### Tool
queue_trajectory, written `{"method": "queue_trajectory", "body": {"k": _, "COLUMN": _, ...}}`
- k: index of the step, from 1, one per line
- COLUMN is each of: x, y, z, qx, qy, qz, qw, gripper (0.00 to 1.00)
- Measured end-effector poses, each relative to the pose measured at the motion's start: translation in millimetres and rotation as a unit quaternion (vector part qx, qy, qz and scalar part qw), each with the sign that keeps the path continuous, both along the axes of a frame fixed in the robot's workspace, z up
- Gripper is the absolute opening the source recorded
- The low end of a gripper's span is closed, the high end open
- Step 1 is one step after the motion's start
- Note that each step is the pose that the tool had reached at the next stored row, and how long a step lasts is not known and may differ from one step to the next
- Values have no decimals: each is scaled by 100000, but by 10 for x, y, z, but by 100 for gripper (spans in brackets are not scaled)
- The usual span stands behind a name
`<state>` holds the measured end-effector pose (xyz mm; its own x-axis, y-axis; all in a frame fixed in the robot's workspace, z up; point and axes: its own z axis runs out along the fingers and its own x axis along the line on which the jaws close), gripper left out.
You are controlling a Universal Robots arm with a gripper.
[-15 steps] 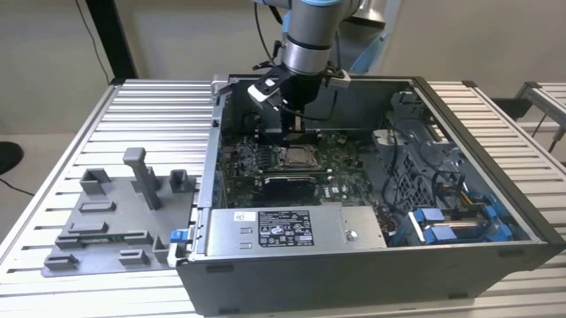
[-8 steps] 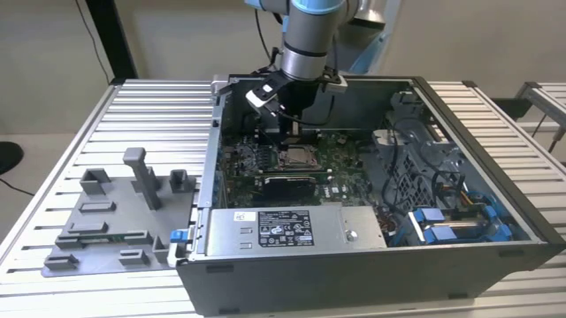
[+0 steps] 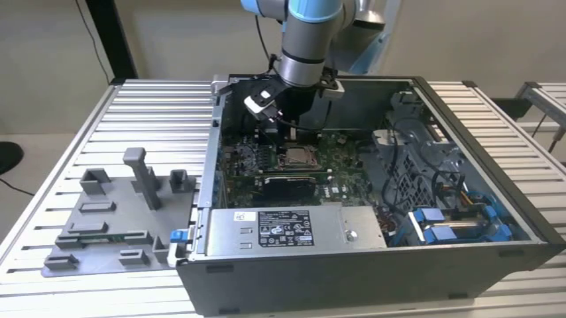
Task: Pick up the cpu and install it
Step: 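Place the cpu into insertion slot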
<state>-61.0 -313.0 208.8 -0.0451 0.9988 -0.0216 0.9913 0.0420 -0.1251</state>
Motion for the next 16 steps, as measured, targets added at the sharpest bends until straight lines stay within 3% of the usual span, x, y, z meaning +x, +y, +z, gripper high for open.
{"method": "queue_trajectory", "body": {"k": 4, "x": -8, "y": 0, "z": -61, "qx": 1, "qy": -1, "qz": 3, "qw": 100000, "gripper": 0}}
{"method": "queue_trajectory", "body": {"k": 7, "x": -14, "y": -1, "z": -63, "qx": -19, "qy": 9, "qz": 3, "qw": 100000, "gripper": 0}}
{"method": "queue_trajectory", "body": {"k": 8, "x": -15, "y": 0, "z": -42, "qx": 21, "qy": -6, "qz": 1, "qw": 100000, "gripper": 0}}
{"method": "queue_trajectory", "body": {"k": 16, "x": -18, "y": 0, "z": 320, "qx": 6, "qy": -3, "qz": -3, "qw": 100000, "gripper": 0}}
